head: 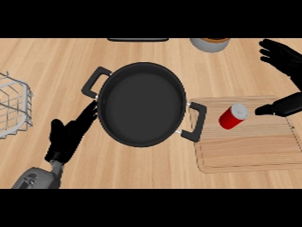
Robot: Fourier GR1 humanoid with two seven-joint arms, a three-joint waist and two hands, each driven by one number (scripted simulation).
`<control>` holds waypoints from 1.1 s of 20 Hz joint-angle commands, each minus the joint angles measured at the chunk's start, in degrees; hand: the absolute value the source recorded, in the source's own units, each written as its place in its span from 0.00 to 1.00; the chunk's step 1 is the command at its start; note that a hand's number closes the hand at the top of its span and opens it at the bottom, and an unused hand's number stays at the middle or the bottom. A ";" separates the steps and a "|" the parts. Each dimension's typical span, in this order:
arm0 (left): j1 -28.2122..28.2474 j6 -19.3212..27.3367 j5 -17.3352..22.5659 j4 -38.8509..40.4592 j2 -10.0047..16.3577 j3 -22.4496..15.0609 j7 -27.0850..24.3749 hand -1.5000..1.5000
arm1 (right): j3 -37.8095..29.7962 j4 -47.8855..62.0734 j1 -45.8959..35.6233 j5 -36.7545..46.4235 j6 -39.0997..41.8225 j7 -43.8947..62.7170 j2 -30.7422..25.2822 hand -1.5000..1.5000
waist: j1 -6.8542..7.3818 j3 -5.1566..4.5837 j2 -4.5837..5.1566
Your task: Pick the can from the cutting board and place it in the pot
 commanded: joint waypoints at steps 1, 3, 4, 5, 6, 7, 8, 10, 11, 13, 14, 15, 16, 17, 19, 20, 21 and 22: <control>0.56 1.04 -1.49 -1.26 -2.21 -0.59 1.31 0.50 | 0.95 4.06 -3.71 -0.86 2.40 7.13 2.12 0.00 | 0.20 0.05 0.02; -0.45 -0.58 -1.42 -0.95 -1.45 -0.36 1.73 0.50 | 1.36 8.56 -6.51 -1.54 4.02 10.15 2.79 0.00 | 0.44 0.05 0.16; -0.58 -1.75 -0.24 -1.76 0.69 1.18 3.21 0.50 | 2.92 9.08 -6.48 -1.50 4.90 11.53 3.82 0.00 | 0.63 0.06 0.16; -0.08 -0.37 -1.45 -0.51 -1.56 0.30 1.13 0.50 | 3.25 10.18 -5.37 -1.78 7.96 11.44 2.80 0.00 | 0.38 0.05 0.18; 1.57 -2.19 -0.84 0.12 -0.89 0.89 -1.13 0.50 | 4.48 9.32 -6.37 -1.53 9.06 13.10 3.36 0.00 | 0.40 0.03 0.12; 2.41 -1.10 -1.84 -1.24 -0.18 0.42 0.09 0.50 | 5.09 11.00 -7.21 -1.86 12.83 13.41 2.00 0.00 | 0.77 0.05 0.14; 0.03 0.22 -1.85 -2.46 -1.47 0.09 2.88 0.50 | 8.28 8.81 -4.00 -0.21 12.96 13.30 3.77 0.00 | 0.27 0.07 0.04; -0.54 -1.23 -1.04 -0.48 -0.91 1.63 2.00 0.50 | 9.61 12.54 -4.78 2.13 17.91 11.32 2.02 0.00 | 0.44 0.08 0.23; -0.23 -2.47 -2.51 4.61 -2.45 1.14 -3.36 0.50 | 9.12 16.52 -8.55 3.33 18.30 11.03 3.19 0.00 | 0.54 0.04 0.40; 0.95 -1.17 -2.48 -3.71 -2.17 1.27 3.31 0.50 | 8.01 17.33 -5.05 6.79 18.90 6.42 3.69 0.00 | 0.16 0.09 0.04; 2.36 -1.34 -3.54 -0.16 -3.46 1.17 -0.74 0.50 | 7.49 16.71 -2.06 7.71 20.10 3.40 2.46 0.00 | -0.12 0.08 0.04; -1.02 -0.56 -3.95 -0.79 -4.07 1.53 2.93 0.50 | 8.30 20.09 -3.09 11.99 17.30 0.36 4.98 0.00 | 0.02 0.09 0.11; -0.22 -2.37 -2.82 -1.12 -2.36 2.48 3.42 0.50 | 7.53 28.09 -7.06 13.87 19.59 -3.72 4.38 0.00 | 0.63 0.12 0.28; 1.35 -1.64 -4.03 -3.54 -2.70 2.07 2.88 0.50 | 8.46 27.05 -6.00 16.37 15.06 -3.94 7.95 0.00 | 0.47 0.11 0.15; -2.05 -1.28 -5.13 1.96 -4.91 3.21 3.39 0.50 | 4.84 26.28 -5.16 15.60 16.76 -6.21 4.80 0.00 | -0.14 0.08 0.13; 0.45 -6.10 -1.78 -0.87 -0.32 6.20 2.05 0.50 | 4.61 28.60 -5.13 17.02 17.56 -10.23 3.58 0.00 | 0.19 0.10 0.15; 2.80 -5.35 -3.29 -1.32 -1.25 5.67 -0.26 0.50 | 4.34 25.95 -3.06 17.80 16.45 -9.91 3.38 0.00 | -0.04 0.08 0.03; 1.81 -2.77 -4.24 -4.95 -2.57 4.46 5.02 0.50 | 3.58 32.39 -4.40 18.81 17.18 -13.86 4.46 0.00 | 0.29 0.11 0.11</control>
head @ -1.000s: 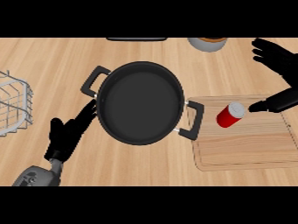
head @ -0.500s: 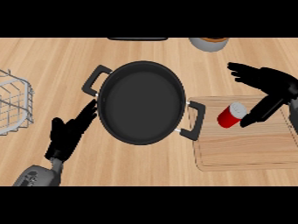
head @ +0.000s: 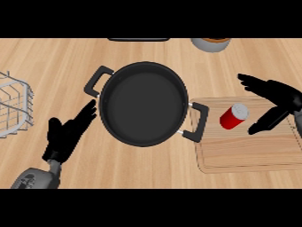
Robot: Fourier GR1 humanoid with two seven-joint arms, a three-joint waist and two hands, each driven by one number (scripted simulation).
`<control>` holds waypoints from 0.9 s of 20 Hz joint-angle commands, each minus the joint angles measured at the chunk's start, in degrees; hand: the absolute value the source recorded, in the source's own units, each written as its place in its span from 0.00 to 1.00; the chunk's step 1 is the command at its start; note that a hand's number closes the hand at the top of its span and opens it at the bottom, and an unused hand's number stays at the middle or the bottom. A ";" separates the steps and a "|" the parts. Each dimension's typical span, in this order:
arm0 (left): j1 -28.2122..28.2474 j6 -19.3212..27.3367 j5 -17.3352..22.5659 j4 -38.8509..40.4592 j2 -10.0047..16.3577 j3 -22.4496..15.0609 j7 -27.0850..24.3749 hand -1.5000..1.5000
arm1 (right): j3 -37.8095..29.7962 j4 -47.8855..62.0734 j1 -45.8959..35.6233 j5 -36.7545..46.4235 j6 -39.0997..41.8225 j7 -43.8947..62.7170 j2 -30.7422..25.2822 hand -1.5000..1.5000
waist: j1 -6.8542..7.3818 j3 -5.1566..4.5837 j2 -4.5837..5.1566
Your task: Pick the can from the cutting board and place it in the pot
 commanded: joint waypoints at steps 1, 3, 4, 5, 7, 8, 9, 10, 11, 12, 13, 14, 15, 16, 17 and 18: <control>1.16 -1.37 -1.50 0.16 -0.89 1.90 -0.71 0.50 | -2.50 7.15 -1.67 5.31 -0.08 -6.36 1.64 0.00 | -0.04 0.00 -0.02; -0.01 -1.86 -2.39 4.35 -2.85 1.59 -4.50 0.50 | -4.59 11.77 -6.00 3.30 2.52 -5.85 1.93 0.00 | 0.11 -0.01 0.09; 1.55 -2.64 -1.78 1.34 -0.80 3.04 -1.67 0.50 | -5.11 9.28 -1.79 3.42 3.68 -8.46 0.83 0.00 | -0.13 -0.01 -0.04; 0.86 -0.55 -2.68 0.44 -3.57 0.40 0.25 0.50 | -4.68 11.56 -1.91 2.71 3.83 -9.38 2.95 0.00 | 0.03 0.01 0.02; 2.16 -0.58 -3.34 0.28 -2.84 1.24 -1.63 0.50 | -6.13 10.61 0.98 0.58 7.78 -11.73 1.42 0.00 | -0.20 0.01 -0.04; -0.01 -0.60 -3.15 0.28 -3.71 1.26 0.33 0.50 | -6.95 12.39 -1.55 0.25 6.74 -11.13 3.64 0.00 | -0.07 0.01 0.01; 2.06 -2.74 -2.24 -0.54 -0.90 2.75 -1.11 0.50 | -7.64 15.20 -2.75 -0.23 6.68 -11.46 4.93 0.00 | 0.35 0.03 0.08; 0.71 -1.94 -3.37 0.78 -2.73 1.76 -0.93 0.50 | -8.04 13.76 -1.53 -1.05 6.25 -11.22 6.29 0.00 | -0.10 0.00 0.00; -0.19 -1.19 -3.54 -0.37 -2.84 2.14 1.57 0.50 | -9.25 14.95 -0.97 -1.51 10.24 -13.45 2.92 0.00 | -0.16 0.02 -0.01; 2.05 -2.10 -3.62 0.77 -2.89 1.90 -0.89 0.50 | -9.52 17.72 -4.41 -1.69 7.95 -11.68 6.86 0.00 | 0.29 0.02 0.09; 3.24 -2.42 -3.34 -2.53 -1.86 2.40 -0.16 0.50 | -9.84 18.35 -3.37 -1.79 7.76 -11.81 7.55 0.00 | 0.29 0.02 0.01; -0.25 -3.01 -3.04 1.62 -2.65 3.61 0.76 0.50 | -10.56 17.39 -3.41 -2.85 8.18 -10.11 8.13 0.00 | -0.19 -0.01 -0.02; 0.80 -3.47 -4.15 2.42 -3.11 3.69 -1.52 0.50 | -11.41 17.79 -2.97 -2.65 9.39 -10.42 6.80 0.00 | -0.24 -0.02 -0.04; 1.63 0.24 -6.07 -0.22 -5.21 1.65 0.91 0.50 | -11.12 21.69 -4.02 -1.40 7.93 -11.71 8.33 0.00 | 0.14 0.02 0.05; 3.12 -3.71 -3.76 -3.50 -2.11 4.04 1.87 0.50 | -12.03 19.04 -2.20 -2.18 9.95 -10.76 6.53 0.00 | -0.12 0.00 -0.10; 2.50 -1.90 -6.01 -0.91 -5.03 1.56 -0.48 0.50 | -11.06 24.81 -4.62 0.19 7.26 -13.78 9.69 0.00 | 0.37 0.03 0.14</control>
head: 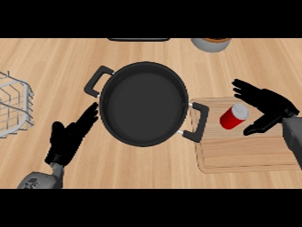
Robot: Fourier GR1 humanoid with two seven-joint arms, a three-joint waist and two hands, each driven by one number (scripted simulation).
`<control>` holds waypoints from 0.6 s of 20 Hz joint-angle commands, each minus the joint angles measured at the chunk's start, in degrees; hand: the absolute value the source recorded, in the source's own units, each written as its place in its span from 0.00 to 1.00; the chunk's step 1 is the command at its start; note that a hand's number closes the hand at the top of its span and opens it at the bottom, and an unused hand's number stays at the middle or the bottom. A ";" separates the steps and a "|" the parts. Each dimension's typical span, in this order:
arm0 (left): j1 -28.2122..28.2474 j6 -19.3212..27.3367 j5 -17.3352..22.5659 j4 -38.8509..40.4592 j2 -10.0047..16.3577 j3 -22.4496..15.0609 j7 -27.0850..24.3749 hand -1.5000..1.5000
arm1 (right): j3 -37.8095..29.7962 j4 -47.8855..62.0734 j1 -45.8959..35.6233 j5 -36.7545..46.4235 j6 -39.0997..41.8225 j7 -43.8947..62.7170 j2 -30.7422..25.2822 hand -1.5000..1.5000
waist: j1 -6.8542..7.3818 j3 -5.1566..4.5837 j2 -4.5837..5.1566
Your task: Pick the can from the cutting board and place it in the pot
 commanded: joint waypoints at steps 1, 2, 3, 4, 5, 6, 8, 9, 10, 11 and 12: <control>-7.67 1.45 -1.87 7.85 -3.57 1.38 -0.31 0.50 | -1.01 4.79 0.53 0.50 3.08 -2.65 -0.05 0.00 | -0.44 0.00 0.20; -5.24 -1.28 -0.69 6.47 -2.47 2.56 0.02 0.50 | -1.22 2.82 -0.45 0.45 0.93 0.72 2.73 0.00 | -0.37 -0.02 -0.02; -2.03 -3.65 0.47 3.43 0.74 3.84 -0.52 0.50 | -2.42 5.48 -0.91 -0.13 3.03 -0.65 1.31 0.00 | -0.07 0.00 0.00; 1.50 -0.13 -1.52 -1.36 -1.32 1.42 0.60 0.50 | -2.85 5.32 -0.83 -0.96 1.36 1.26 3.28 0.00 | 0.03 0.00 -0.08; -4.73 -0.89 -1.77 7.02 -3.19 2.59 -1.66 0.50 | -1.45 4.94 1.93 0.84 1.32 -2.47 4.28 0.00 | -0.39 -0.01 0.03; -2.89 1.37 -3.04 1.79 -3.87 0.52 1.77 0.50 | -1.23 9.16 -0.29 2.36 -0.95 -4.48 6.34 0.00 | 0.35 0.05 0.17; 1.21 -3.38 -1.89 2.79 -1.48 2.75 -2.20 0.50 | -1.40 6.81 1.85 3.46 0.19 -7.20 4.87 0.00 | -0.08 0.00 -0.01; 2.02 -2.88 -3.50 3.72 -2.19 1.89 -6.07 0.50 | -0.48 9.83 -0.64 5.31 -0.57 -7.28 5.67 1.00 | 0.22 0.02 0.10; -1.54 -1.43 -2.11 0.28 -1.95 1.76 1.38 0.50 | 4.96 3.81 3.83 11.01 -2.41 -16.28 4.61 1.00 | 0.57 0.14 0.23; -1.35 0.08 -3.27 1.29 -3.77 1.28 -0.73 0.50 | 5.79 3.10 3.90 12.24 -3.69 -17.42 4.98 1.00 | 0.21 0.07 0.13; -0.84 -3.35 -1.27 -0.61 -0.99 3.34 1.61 0.50 | 3.18 10.30 0.51 11.39 -2.04 -18.46 5.24 1.00 | 0.58 0.07 0.21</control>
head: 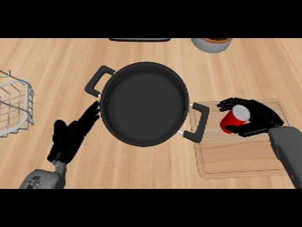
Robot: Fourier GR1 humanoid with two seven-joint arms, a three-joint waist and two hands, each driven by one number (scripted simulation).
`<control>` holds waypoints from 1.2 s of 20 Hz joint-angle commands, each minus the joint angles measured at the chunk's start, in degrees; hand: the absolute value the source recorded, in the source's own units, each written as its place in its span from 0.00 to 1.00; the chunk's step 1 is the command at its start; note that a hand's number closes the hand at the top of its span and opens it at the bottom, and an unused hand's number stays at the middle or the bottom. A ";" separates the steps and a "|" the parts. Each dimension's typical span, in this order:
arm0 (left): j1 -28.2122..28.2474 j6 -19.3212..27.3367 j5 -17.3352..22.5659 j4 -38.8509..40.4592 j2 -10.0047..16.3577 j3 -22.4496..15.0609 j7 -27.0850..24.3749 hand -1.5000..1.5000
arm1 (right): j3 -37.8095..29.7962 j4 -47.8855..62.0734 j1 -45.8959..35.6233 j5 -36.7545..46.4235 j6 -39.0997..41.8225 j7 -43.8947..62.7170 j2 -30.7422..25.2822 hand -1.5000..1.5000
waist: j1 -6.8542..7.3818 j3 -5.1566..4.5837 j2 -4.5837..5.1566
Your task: Pick the can from the cutting board and place it in the pot
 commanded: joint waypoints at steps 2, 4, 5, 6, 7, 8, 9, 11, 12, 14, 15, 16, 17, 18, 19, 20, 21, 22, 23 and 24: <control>1.99 -1.44 0.55 -4.56 1.41 1.57 3.37 0.50 | -0.20 7.04 -2.08 2.83 -1.41 -4.01 3.08 1.00 | 0.24 0.26 0.28; 1.24 -1.98 -0.54 -0.44 0.94 1.49 -0.64 0.50 | -1.12 10.16 -2.12 2.49 1.40 -7.52 1.59 1.00 | 0.45 0.29 0.53; 0.25 -0.83 -1.62 1.19 -1.36 0.33 -1.14 0.50 | -1.64 9.64 -2.17 1.78 1.50 -7.30 2.68 1.00 | 0.09 0.26 0.44; -0.93 -0.04 -1.75 0.96 -1.42 0.95 0.07 0.50 | -0.69 8.44 0.50 2.50 1.35 -8.94 3.34 1.00 | -0.20 0.25 0.35; -1.31 -0.49 -0.44 -1.12 -1.83 0.67 3.13 0.50 | -1.60 8.92 0.27 1.59 -0.75 -9.04 5.33 1.00 | -0.03 0.27 0.36; -0.26 -1.37 -0.76 0.56 -0.13 2.34 0.64 0.50 | -2.33 8.64 -1.12 0.86 1.44 -7.32 3.72 1.00 | -0.20 0.23 0.26; 1.08 -1.51 -1.14 -0.83 -0.44 1.32 0.54 0.50 | -2.13 7.05 3.07 1.39 -1.30 -12.11 3.90 1.00 | -0.38 0.24 0.19; -0.96 -2.17 -0.05 -0.46 0.36 3.16 1.81 0.50 | -1.88 3.42 6.63 2.28 -9.10 -14.55 4.81 1.00 | -1.05 0.19 -0.01; -1.54 -0.49 -1.22 -1.26 -0.92 2.16 2.04 0.50 | -2.64 4.43 7.35 2.60 -10.69 -19.43 3.31 1.00 | -0.71 0.26 0.20; 2.50 -0.54 -1.33 -1.11 -0.76 1.78 0.34 0.50 | -2.58 0.66 13.45 2.98 -18.06 -23.80 4.72 1.00 | -1.70 0.19 -0.22; 3.86 -2.40 -1.38 -1.92 0.68 1.57 -0.85 0.50 | -2.50 0.33 13.77 3.78 -18.83 -26.36 3.15 1.00 | -1.05 0.22 -0.06; 0.07 -2.28 -0.13 0.60 0.55 3.73 0.76 0.50 | -3.33 -0.64 15.27 2.36 -17.33 -28.30 3.73 1.00 | -1.51 0.20 0.00; 3.78 -3.09 -0.61 -0.46 0.52 2.60 -1.98 0.50 | -3.80 -2.04 15.49 2.25 -22.57 -27.29 5.93 1.00 | -1.26 0.17 -0.11; 1.07 -0.14 -3.11 0.32 -0.89 1.90 -0.58 0.50 | -2.78 -5.34 16.52 3.31 -23.94 -28.35 5.41 1.00 | -1.65 0.15 -0.17; 5.63 -2.10 -0.67 -5.60 0.22 1.86 1.26 0.50 | -2.55 -9.12 17.29 3.34 -27.37 -26.27 6.69 1.00 | -1.37 0.12 -0.44; 2.69 -0.70 -1.50 -4.35 -1.16 1.77 2.24 0.50 | -3.02 -8.48 19.04 3.57 -27.72 -29.69 6.08 1.00 | -1.37 0.16 -0.21; 0.66 -3.89 1.11 -1.66 2.21 5.55 1.45 0.50 | -1.34 -10.65 18.58 6.10 -31.56 -30.10 6.30 1.00 | -1.54 0.13 -0.19; 1.31 -1.80 -0.55 -3.62 -0.61 3.14 3.45 0.50 | -1.79 -14.12 21.53 4.59 -30.62 -29.25 7.09 1.00 | -1.49 0.14 -0.21; 1.65 -1.29 -2.07 -0.84 -1.74 2.72 1.20 0.50 | -1.92 -19.42 24.40 2.81 -27.71 -26.29 6.47 1.00 | -1.62 0.12 -0.20; 2.32 -1.20 -2.25 -3.57 -1.75 2.48 2.25 0.50 | -1.60 -25.06 24.32 2.94 -29.24 -21.21 5.91 1.00 | -1.50 0.11 -0.23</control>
